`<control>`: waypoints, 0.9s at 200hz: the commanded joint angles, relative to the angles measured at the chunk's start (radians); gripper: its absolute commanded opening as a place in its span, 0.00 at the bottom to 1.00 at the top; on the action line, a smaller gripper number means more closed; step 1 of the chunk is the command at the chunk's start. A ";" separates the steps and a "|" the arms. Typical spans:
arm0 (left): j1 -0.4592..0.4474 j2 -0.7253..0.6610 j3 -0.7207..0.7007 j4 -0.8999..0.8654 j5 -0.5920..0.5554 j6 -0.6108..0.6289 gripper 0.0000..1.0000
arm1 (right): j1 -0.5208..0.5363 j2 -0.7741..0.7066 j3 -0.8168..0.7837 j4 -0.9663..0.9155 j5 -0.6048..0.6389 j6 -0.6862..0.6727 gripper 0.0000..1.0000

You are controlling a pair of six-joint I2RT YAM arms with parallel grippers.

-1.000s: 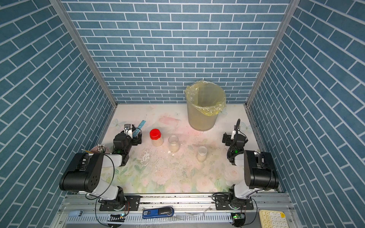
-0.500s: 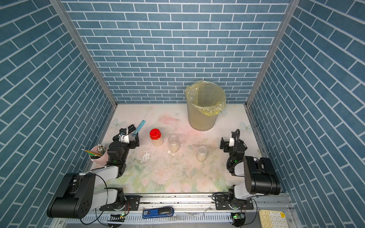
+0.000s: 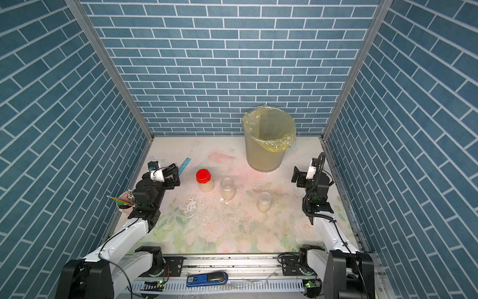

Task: Empty moldy rice from jars
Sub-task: Pick up the jar from the center of the board.

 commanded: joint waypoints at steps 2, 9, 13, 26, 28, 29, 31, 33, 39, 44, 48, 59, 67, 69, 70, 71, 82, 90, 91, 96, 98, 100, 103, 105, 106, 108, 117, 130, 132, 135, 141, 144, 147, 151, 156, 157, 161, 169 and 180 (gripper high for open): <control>-0.008 -0.031 0.050 -0.156 0.030 -0.139 1.00 | 0.018 -0.060 0.086 -0.333 -0.079 0.134 0.99; -0.008 -0.041 0.075 -0.205 0.059 -0.163 1.00 | 0.033 -0.079 0.103 -0.379 -0.085 0.147 0.99; -0.008 -0.046 0.093 -0.238 0.077 -0.176 0.99 | 0.045 -0.090 0.118 -0.409 -0.080 0.153 0.99; -0.011 -0.064 0.143 -0.334 0.119 -0.203 1.00 | 0.092 -0.123 0.163 -0.514 -0.045 0.178 0.99; -0.013 -0.068 0.152 -0.345 0.125 -0.204 1.00 | 0.107 -0.129 0.172 -0.541 -0.036 0.182 0.99; -0.013 -0.069 0.156 -0.353 0.129 -0.204 1.00 | 0.111 -0.131 0.176 -0.550 -0.033 0.185 0.99; -0.014 -0.071 0.162 -0.366 0.136 -0.204 1.00 | 0.114 -0.133 0.181 -0.560 -0.030 0.187 0.99; -0.016 -0.073 0.168 -0.376 0.144 -0.203 1.00 | 0.123 -0.137 0.188 -0.577 -0.027 0.192 0.99; -0.025 -0.079 0.180 -0.403 0.160 -0.200 1.00 | 0.148 -0.148 0.210 -0.627 -0.025 0.206 0.99; -0.038 -0.082 0.187 -0.417 0.161 -0.200 1.00 | 0.169 -0.156 0.227 -0.668 0.004 0.227 0.99; -0.049 -0.084 0.192 -0.424 0.160 -0.199 1.00 | 0.184 -0.163 0.241 -0.705 0.017 0.243 0.99; -0.077 -0.078 0.206 -0.446 0.167 -0.203 1.00 | 0.223 -0.175 0.280 -0.793 0.035 0.288 0.99; -0.098 -0.063 0.226 -0.471 0.177 -0.203 1.00 | 0.252 -0.184 0.305 -0.859 0.042 0.324 0.99; -0.102 -0.059 0.230 -0.478 0.179 -0.202 1.00 | 0.256 -0.184 0.308 -0.866 0.043 0.326 0.99; -0.105 -0.057 0.233 -0.481 0.180 -0.201 1.00 | 0.259 -0.185 0.310 -0.872 0.044 0.330 0.99; -0.109 -0.055 0.235 -0.485 0.181 -0.200 0.99 | 0.263 -0.186 0.313 -0.879 0.046 0.335 0.99; -0.153 -0.032 0.259 -0.511 0.183 -0.187 1.00 | 0.302 -0.191 0.335 -0.933 0.039 0.365 0.99; -0.194 -0.019 0.268 -0.515 0.164 -0.175 1.00 | 0.337 -0.192 0.348 -0.971 0.046 0.382 0.99; -0.202 -0.017 0.268 -0.514 0.161 -0.173 0.99 | 0.342 -0.192 0.351 -0.975 0.047 0.385 0.99; -0.229 -0.009 0.268 -0.510 0.144 -0.165 1.00 | 0.365 -0.191 0.359 -1.000 0.060 0.395 0.99; -0.244 -0.006 0.269 -0.508 0.136 -0.161 0.99 | 0.373 -0.189 0.362 -1.009 0.065 0.397 0.99; -0.258 -0.003 0.268 -0.505 0.129 -0.157 1.00 | 0.383 -0.188 0.365 -1.017 0.066 0.399 0.99; -0.277 0.001 0.269 -0.502 0.121 -0.151 1.00 | 0.395 -0.187 0.370 -1.026 0.068 0.401 0.99; -0.290 0.002 0.270 -0.502 0.113 -0.145 0.99 | 0.404 -0.185 0.372 -1.036 0.070 0.403 0.99; -0.297 0.004 0.271 -0.500 0.110 -0.143 0.99 | 0.411 -0.183 0.376 -1.046 0.075 0.405 0.99; -0.305 0.006 0.270 -0.497 0.103 -0.139 0.99 | 0.415 -0.182 0.377 -1.051 0.077 0.406 0.99; -0.366 0.018 0.269 -0.485 0.068 -0.118 1.00 | 0.448 -0.172 0.389 -1.090 0.096 0.415 0.99; -0.430 0.036 0.268 -0.471 0.042 -0.095 1.00 | 0.494 -0.155 0.403 -1.126 0.111 0.423 0.99; -0.437 0.038 0.268 -0.469 0.039 -0.093 1.00 | 0.500 -0.151 0.404 -1.132 0.114 0.425 0.99; -0.446 0.043 0.267 -0.465 0.036 -0.091 1.00 | 0.516 -0.143 0.407 -1.139 0.120 0.426 0.99; -0.465 0.050 0.267 -0.460 0.032 -0.089 1.00 | 0.538 -0.132 0.411 -1.147 0.129 0.428 0.99; -0.473 0.053 0.266 -0.457 0.033 -0.089 0.99 | 0.553 -0.126 0.413 -1.152 0.137 0.430 0.99; -0.479 0.056 0.264 -0.455 0.033 -0.089 1.00 | 0.567 -0.118 0.417 -1.156 0.144 0.430 0.99; -0.487 0.060 0.262 -0.452 0.034 -0.090 1.00 | 0.587 -0.105 0.422 -1.160 0.155 0.431 0.99; -0.496 0.063 0.259 -0.448 0.034 -0.092 1.00 | 0.611 -0.092 0.427 -1.164 0.170 0.433 0.99; -0.498 0.064 0.260 -0.447 0.033 -0.092 1.00 | 0.617 -0.088 0.428 -1.165 0.174 0.434 0.99; -0.504 0.065 0.258 -0.445 0.033 -0.093 1.00 | 0.635 -0.079 0.433 -1.168 0.190 0.437 0.99; -0.517 0.068 0.252 -0.440 0.028 -0.094 1.00 | 0.672 -0.051 0.443 -1.172 0.219 0.443 0.99; -0.532 0.068 0.239 -0.428 0.028 -0.093 1.00 | 0.712 -0.010 0.455 -1.175 0.251 0.448 0.99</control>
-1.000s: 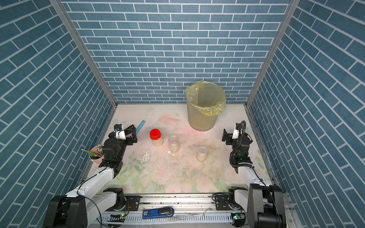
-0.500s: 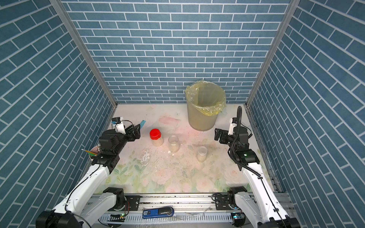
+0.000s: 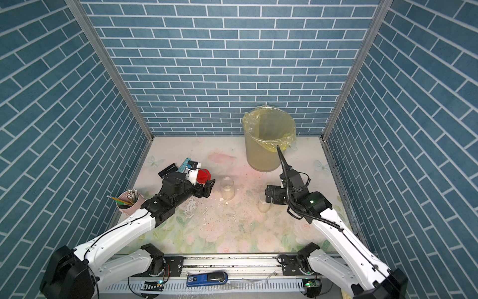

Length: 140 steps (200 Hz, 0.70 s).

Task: Empty moldy rice from jars
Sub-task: Pick up the jar from the center of the board.

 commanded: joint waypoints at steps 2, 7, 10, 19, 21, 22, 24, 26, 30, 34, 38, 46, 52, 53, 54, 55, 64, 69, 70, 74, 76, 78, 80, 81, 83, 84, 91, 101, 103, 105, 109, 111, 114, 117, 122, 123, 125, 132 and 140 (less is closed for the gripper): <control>-0.035 0.000 -0.016 0.032 -0.032 0.020 1.00 | 0.086 0.075 0.043 -0.073 0.114 0.053 0.99; -0.040 0.000 -0.025 0.040 -0.033 0.021 1.00 | 0.100 0.095 0.048 -0.071 0.125 0.056 0.99; -0.043 -0.001 -0.028 0.045 -0.036 0.020 0.99 | 0.107 0.108 0.050 -0.071 0.131 0.057 0.99; -0.049 -0.001 -0.036 0.051 -0.031 0.020 1.00 | 0.125 0.151 0.061 -0.068 0.147 0.061 0.99; -0.051 -0.003 -0.039 0.051 -0.028 0.020 0.99 | 0.127 0.160 0.063 -0.068 0.150 0.062 0.99; -0.052 -0.004 -0.041 0.051 -0.029 0.019 0.99 | 0.130 0.165 0.064 -0.068 0.152 0.062 0.99; -0.054 -0.004 -0.042 0.049 -0.029 0.020 0.99 | 0.135 0.174 0.066 -0.067 0.156 0.063 0.99; -0.055 -0.004 -0.042 0.049 -0.030 0.020 1.00 | 0.140 0.183 0.068 -0.067 0.160 0.064 0.99; -0.059 -0.007 -0.046 0.049 -0.031 0.020 1.00 | 0.147 0.202 0.071 -0.062 0.165 0.065 0.99; -0.063 -0.010 -0.047 0.049 -0.035 0.019 1.00 | 0.153 0.215 0.074 -0.056 0.169 0.066 0.99; -0.067 -0.011 -0.051 0.050 -0.036 0.018 1.00 | 0.160 0.233 0.078 -0.052 0.170 0.067 0.98; -0.075 -0.018 -0.060 0.057 -0.040 0.019 1.00 | 0.168 0.260 0.083 -0.045 0.178 0.071 0.98; -0.080 -0.023 -0.066 0.061 -0.040 0.019 1.00 | 0.173 0.275 0.086 -0.039 0.185 0.075 0.97; -0.081 -0.025 -0.067 0.062 -0.039 0.019 1.00 | 0.173 0.278 0.087 -0.038 0.186 0.076 0.97; -0.082 -0.026 -0.070 0.063 -0.040 0.019 1.00 | 0.176 0.280 0.087 -0.038 0.186 0.076 0.96; -0.083 -0.026 -0.071 0.063 -0.039 0.018 1.00 | 0.175 0.282 0.087 -0.037 0.187 0.077 0.96; -0.090 -0.034 -0.079 0.072 -0.040 0.017 0.99 | 0.176 0.303 0.089 -0.029 0.186 0.076 0.94; -0.094 -0.038 -0.084 0.077 -0.039 0.016 1.00 | 0.176 0.314 0.090 -0.028 0.187 0.079 0.93; -0.096 -0.039 -0.084 0.078 -0.040 0.017 0.99 | 0.176 0.317 0.091 -0.028 0.189 0.080 0.93; -0.098 -0.042 -0.087 0.080 -0.041 0.017 1.00 | 0.176 0.325 0.092 -0.031 0.195 0.085 0.91; -0.100 -0.043 -0.089 0.081 -0.041 0.017 1.00 | 0.177 0.329 0.093 -0.031 0.198 0.087 0.90; -0.101 -0.044 -0.090 0.083 -0.040 0.019 1.00 | 0.177 0.333 0.094 -0.032 0.200 0.088 0.90; -0.103 -0.044 -0.090 0.084 -0.040 0.019 1.00 | 0.179 0.336 0.092 -0.031 0.202 0.089 0.89; -0.104 -0.044 -0.093 0.084 -0.039 0.020 1.00 | 0.178 0.338 0.092 -0.031 0.202 0.090 0.89; -0.105 -0.046 -0.093 0.084 -0.039 0.019 1.00 | 0.179 0.341 0.092 -0.031 0.203 0.089 0.88; -0.106 -0.047 -0.093 0.085 -0.040 0.020 1.00 | 0.179 0.343 0.091 -0.030 0.203 0.089 0.88; -0.110 -0.050 -0.097 0.089 -0.041 0.023 1.00 | 0.178 0.352 0.089 -0.024 0.201 0.088 0.87; -0.116 -0.054 -0.103 0.095 -0.037 0.026 1.00 | 0.178 0.361 0.082 -0.010 0.201 0.090 0.85; -0.117 -0.054 -0.104 0.095 -0.037 0.025 0.99 | 0.178 0.363 0.081 -0.006 0.201 0.090 0.84; -0.118 -0.055 -0.106 0.096 -0.035 0.026 1.00 | 0.179 0.365 0.080 -0.002 0.200 0.090 0.83; -0.120 -0.055 -0.107 0.098 -0.037 0.028 1.00 | 0.178 0.369 0.078 0.005 0.200 0.089 0.82; -0.122 -0.055 -0.107 0.098 -0.037 0.029 1.00 | 0.179 0.370 0.078 0.007 0.200 0.088 0.82; -0.123 -0.054 -0.107 0.098 -0.037 0.030 1.00 | 0.179 0.372 0.077 0.012 0.200 0.090 0.81; -0.125 -0.054 -0.108 0.099 -0.037 0.030 1.00 | 0.177 0.375 0.078 0.015 0.200 0.090 0.81; -0.129 -0.053 -0.108 0.101 -0.036 0.031 0.99 | 0.179 0.380 0.077 0.021 0.198 0.090 0.80; -0.129 -0.053 -0.108 0.100 -0.036 0.032 0.99 | 0.178 0.382 0.077 0.022 0.198 0.090 0.80; -0.131 -0.051 -0.108 0.101 -0.037 0.031 0.99 | 0.179 0.384 0.076 0.024 0.197 0.090 0.79; -0.137 -0.049 -0.110 0.103 -0.036 0.035 1.00 | 0.177 0.395 0.077 0.029 0.193 0.090 0.78; -0.144 -0.047 -0.113 0.107 -0.039 0.040 0.99 | 0.178 0.406 0.079 0.032 0.191 0.091 0.77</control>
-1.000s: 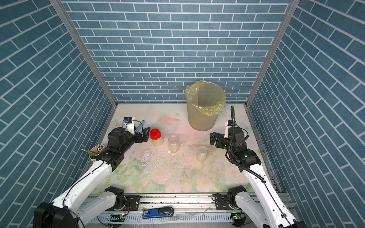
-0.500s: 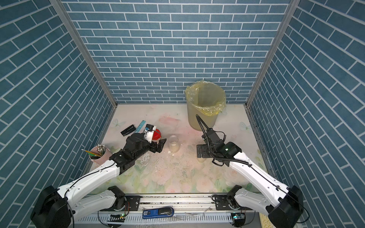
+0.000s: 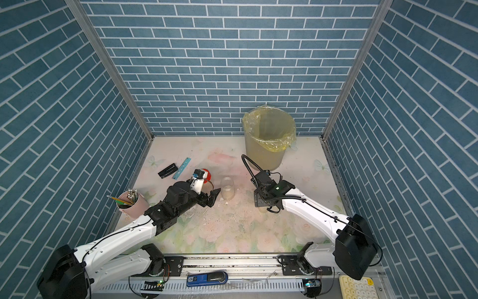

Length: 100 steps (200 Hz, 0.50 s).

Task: Empty moldy rice from jars
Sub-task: Pick up the jar from the center of the board.

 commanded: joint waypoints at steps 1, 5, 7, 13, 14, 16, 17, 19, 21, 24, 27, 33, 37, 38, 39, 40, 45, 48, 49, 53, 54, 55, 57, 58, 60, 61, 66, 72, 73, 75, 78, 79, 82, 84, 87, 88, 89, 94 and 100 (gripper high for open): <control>-0.025 -0.006 -0.014 0.033 -0.009 0.024 1.00 | 0.004 0.033 0.019 0.017 0.021 0.033 0.76; -0.026 -0.003 -0.014 0.034 -0.011 0.027 0.99 | 0.005 0.038 0.019 0.016 0.021 0.033 0.75; -0.028 -0.003 -0.014 0.035 -0.012 0.027 1.00 | 0.005 0.041 0.019 0.017 0.020 0.034 0.75; -0.033 -0.001 -0.015 0.037 -0.014 0.029 1.00 | 0.005 0.045 0.019 0.019 0.018 0.033 0.73; -0.034 0.001 -0.016 0.037 -0.015 0.029 1.00 | 0.005 0.046 0.019 0.020 0.018 0.033 0.73; -0.034 0.001 -0.016 0.037 -0.016 0.030 0.99 | 0.004 0.047 0.019 0.022 0.017 0.033 0.72; -0.036 0.000 -0.016 0.038 -0.016 0.031 0.99 | 0.004 0.047 0.018 0.022 0.017 0.033 0.72; -0.037 0.003 -0.015 0.038 -0.017 0.031 0.99 | 0.004 0.048 0.017 0.025 0.017 0.033 0.71; -0.038 0.004 -0.015 0.039 -0.017 0.032 1.00 | 0.005 0.049 0.017 0.025 0.015 0.034 0.71; -0.041 0.004 -0.016 0.039 -0.018 0.032 1.00 | 0.004 0.049 0.015 0.027 0.013 0.035 0.71; -0.042 0.006 -0.015 0.038 -0.019 0.034 1.00 | 0.004 0.049 0.014 0.029 0.011 0.036 0.70; -0.046 0.009 -0.012 0.038 -0.019 0.037 1.00 | 0.004 0.050 0.013 0.031 0.008 0.037 0.69; -0.048 0.011 -0.011 0.036 -0.018 0.039 1.00 | 0.004 0.050 0.013 0.031 0.006 0.037 0.69; -0.048 0.011 -0.011 0.036 -0.018 0.040 1.00 | 0.004 0.050 0.012 0.031 0.006 0.038 0.69; -0.048 0.011 -0.011 0.035 -0.019 0.040 1.00 | 0.004 0.050 0.012 0.031 0.006 0.039 0.69; -0.049 0.012 -0.010 0.035 -0.020 0.040 1.00 | 0.004 0.050 0.012 0.031 0.006 0.039 0.69; -0.051 0.015 -0.005 0.031 -0.020 0.043 0.99 | 0.004 0.051 0.011 0.032 0.006 0.041 0.67; -0.052 0.017 -0.002 0.028 -0.021 0.044 1.00 | 0.004 0.050 0.009 0.033 0.006 0.042 0.66; -0.053 0.017 -0.001 0.027 -0.021 0.044 0.99 | 0.005 0.050 0.009 0.033 0.008 0.042 0.66; -0.054 0.021 0.002 0.023 -0.019 0.045 1.00 | 0.004 0.049 0.008 0.033 0.008 0.043 0.65; -0.054 0.022 0.003 0.023 -0.019 0.046 0.99 | 0.004 0.049 0.007 0.033 0.008 0.043 0.65; -0.055 0.023 0.003 0.022 -0.019 0.046 0.99 | 0.004 0.049 0.006 0.033 0.009 0.043 0.64; -0.057 0.024 0.005 0.022 -0.019 0.046 0.99 | 0.004 0.049 0.006 0.032 0.009 0.045 0.64; -0.057 0.024 0.005 0.022 -0.020 0.047 1.00 | 0.004 0.049 0.006 0.033 0.009 0.045 0.63; -0.059 0.026 0.006 0.022 -0.019 0.046 1.00 | 0.006 0.049 0.006 0.032 0.011 0.045 0.63; -0.059 0.025 0.007 0.022 -0.021 0.047 1.00 | 0.005 0.049 0.006 0.032 0.011 0.046 0.63; -0.062 0.029 0.007 0.025 -0.022 0.048 1.00 | 0.004 0.049 0.003 0.032 0.009 0.048 0.61; -0.066 0.031 0.008 0.030 -0.022 0.050 1.00 | 0.005 0.050 0.000 0.034 0.005 0.049 0.59; -0.067 0.031 0.008 0.031 -0.022 0.051 1.00 | 0.002 0.050 0.000 0.035 0.005 0.050 0.58; -0.068 0.032 0.007 0.033 -0.022 0.053 1.00 | 0.004 0.051 0.000 0.036 0.004 0.050 0.58; -0.072 0.031 0.007 0.037 -0.025 0.055 1.00 | 0.004 0.052 -0.002 0.036 0.003 0.050 0.57; -0.072 0.031 0.007 0.039 -0.026 0.055 1.00 | 0.004 0.053 -0.002 0.036 0.002 0.050 0.57; -0.075 0.033 0.006 0.043 -0.029 0.056 0.99 | 0.004 0.054 -0.004 0.037 0.001 0.050 0.56; -0.077 0.034 0.006 0.045 -0.031 0.057 1.00 | 0.005 0.055 -0.005 0.038 0.000 0.051 0.55; -0.080 0.034 0.006 0.050 -0.034 0.059 1.00 | 0.004 0.056 -0.006 0.040 0.000 0.051 0.54; -0.081 0.034 0.007 0.050 -0.035 0.059 1.00 | 0.004 0.057 -0.006 0.040 0.000 0.051 0.53; -0.081 0.034 0.006 0.052 -0.037 0.060 1.00 | 0.004 0.058 -0.007 0.041 0.000 0.052 0.53; -0.085 0.035 0.005 0.056 -0.041 0.063 1.00 | 0.004 0.059 -0.009 0.042 0.000 0.054 0.51; -0.089 0.036 0.006 0.059 -0.046 0.068 1.00 | 0.005 0.060 -0.012 0.042 0.002 0.055 0.48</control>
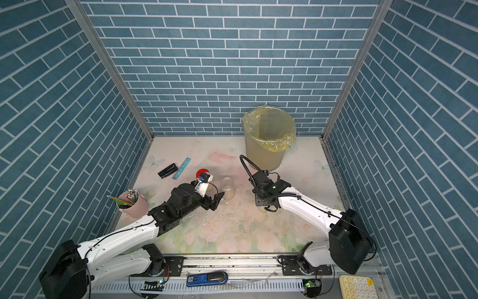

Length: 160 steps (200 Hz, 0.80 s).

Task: Empty moldy rice from jars
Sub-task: Pick up the jar from the center of the board.

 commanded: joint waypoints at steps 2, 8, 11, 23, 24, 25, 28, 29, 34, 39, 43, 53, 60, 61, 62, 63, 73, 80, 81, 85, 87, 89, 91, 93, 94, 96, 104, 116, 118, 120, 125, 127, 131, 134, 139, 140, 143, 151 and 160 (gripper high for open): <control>-0.023 0.006 0.007 0.039 -0.029 0.029 1.00 | 0.004 0.012 -0.011 0.005 0.007 0.035 0.48; -0.028 0.006 0.007 0.044 -0.035 0.034 1.00 | 0.004 0.011 -0.010 0.004 0.006 0.035 0.44; -0.030 0.007 0.007 0.047 -0.038 0.037 1.00 | 0.005 0.010 -0.009 0.003 0.008 0.035 0.43; -0.039 0.009 0.005 0.063 -0.041 0.052 0.99 | 0.004 0.000 -0.005 -0.006 0.019 0.035 0.37; -0.040 0.008 0.005 0.064 -0.040 0.054 1.00 | 0.004 -0.004 -0.003 -0.007 0.021 0.035 0.36; -0.041 0.008 0.005 0.065 -0.040 0.056 1.00 | 0.004 -0.004 -0.003 -0.008 0.023 0.035 0.35; -0.044 0.009 0.003 0.070 -0.039 0.060 1.00 | 0.003 -0.008 -0.001 -0.010 0.028 0.035 0.34; -0.046 0.010 0.002 0.072 -0.040 0.063 1.00 | 0.003 -0.008 -0.001 -0.010 0.028 0.035 0.34; -0.054 0.010 -0.003 0.086 -0.045 0.077 1.00 | 0.004 -0.017 0.004 -0.015 0.039 0.037 0.32; -0.065 0.009 -0.010 0.104 -0.055 0.094 1.00 | 0.004 -0.029 0.009 -0.020 0.052 0.038 0.31; -0.079 0.010 -0.013 0.118 -0.065 0.111 1.00 | 0.004 -0.038 0.014 -0.023 0.058 0.038 0.30; -0.102 0.010 -0.020 0.152 -0.078 0.147 1.00 | -0.001 -0.060 0.036 -0.036 0.064 0.028 0.29; -0.108 0.009 -0.019 0.168 -0.051 0.167 0.99 | -0.010 -0.074 0.059 -0.048 0.060 0.018 0.28; -0.108 0.009 -0.020 0.170 -0.045 0.171 1.00 | -0.011 -0.076 0.063 -0.050 0.058 0.016 0.28; -0.109 0.008 -0.020 0.173 -0.039 0.174 0.99 | -0.013 -0.077 0.066 -0.052 0.056 0.016 0.28; -0.110 0.007 -0.018 0.175 -0.033 0.178 0.99 | -0.014 -0.078 0.070 -0.055 0.054 0.014 0.28; -0.117 0.011 -0.013 0.201 0.006 0.210 1.00 | -0.028 -0.089 0.107 -0.074 0.035 -0.003 0.27; -0.122 0.017 -0.006 0.221 0.015 0.227 1.00 | -0.041 -0.095 0.144 -0.094 0.008 -0.019 0.27; -0.122 0.017 -0.005 0.223 0.017 0.230 1.00 | -0.043 -0.095 0.146 -0.097 0.005 -0.022 0.27; -0.124 0.021 0.000 0.233 0.026 0.238 1.00 | -0.052 -0.096 0.168 -0.110 -0.008 -0.030 0.27; -0.124 0.023 0.003 0.238 0.030 0.242 1.00 | -0.056 -0.095 0.178 -0.116 -0.013 -0.034 0.27; -0.124 0.027 0.006 0.243 0.034 0.247 1.00 | -0.060 -0.096 0.185 -0.121 -0.019 -0.038 0.27; -0.124 0.028 0.009 0.247 0.037 0.252 1.00 | -0.063 -0.097 0.195 -0.127 -0.024 -0.041 0.27; -0.124 0.031 0.012 0.251 0.040 0.257 1.00 | -0.068 -0.096 0.206 -0.133 -0.029 -0.044 0.27; -0.124 0.033 0.014 0.253 0.040 0.259 1.00 | -0.070 -0.097 0.210 -0.136 -0.032 -0.047 0.27; -0.124 0.037 0.017 0.257 0.045 0.261 1.00 | -0.071 -0.097 0.214 -0.137 -0.035 -0.049 0.27; -0.125 0.052 0.032 0.266 0.056 0.277 0.99 | -0.094 -0.100 0.253 -0.155 -0.071 -0.064 0.26; -0.125 0.082 0.060 0.266 0.080 0.301 0.99 | -0.129 -0.103 0.294 -0.164 -0.129 -0.078 0.25; -0.125 0.088 0.066 0.266 0.083 0.305 1.00 | -0.136 -0.103 0.301 -0.165 -0.144 -0.079 0.25; -0.125 0.093 0.072 0.264 0.086 0.309 1.00 | -0.142 -0.102 0.307 -0.166 -0.158 -0.081 0.25; -0.125 0.107 0.085 0.258 0.098 0.318 1.00 | -0.160 -0.098 0.324 -0.168 -0.197 -0.086 0.25; -0.125 0.114 0.092 0.257 0.103 0.321 1.00 | -0.161 -0.098 0.328 -0.170 -0.204 -0.086 0.25; -0.125 0.126 0.106 0.251 0.113 0.327 1.00 | -0.177 -0.092 0.345 -0.174 -0.241 -0.094 0.24; -0.125 0.137 0.116 0.248 0.117 0.333 1.00 | -0.186 -0.088 0.357 -0.177 -0.257 -0.097 0.24; -0.125 0.154 0.131 0.241 0.124 0.343 1.00 | -0.198 -0.079 0.378 -0.183 -0.292 -0.104 0.24; -0.125 0.156 0.136 0.240 0.126 0.345 1.00 | -0.199 -0.078 0.382 -0.185 -0.299 -0.105 0.24; -0.125 0.167 0.144 0.239 0.129 0.347 1.00 | -0.204 -0.071 0.395 -0.190 -0.315 -0.110 0.24; -0.125 0.192 0.166 0.242 0.134 0.356 1.00 | -0.215 -0.055 0.425 -0.204 -0.363 -0.122 0.24; -0.126 0.221 0.169 0.252 0.139 0.372 1.00 | -0.226 -0.032 0.468 -0.224 -0.416 -0.137 0.24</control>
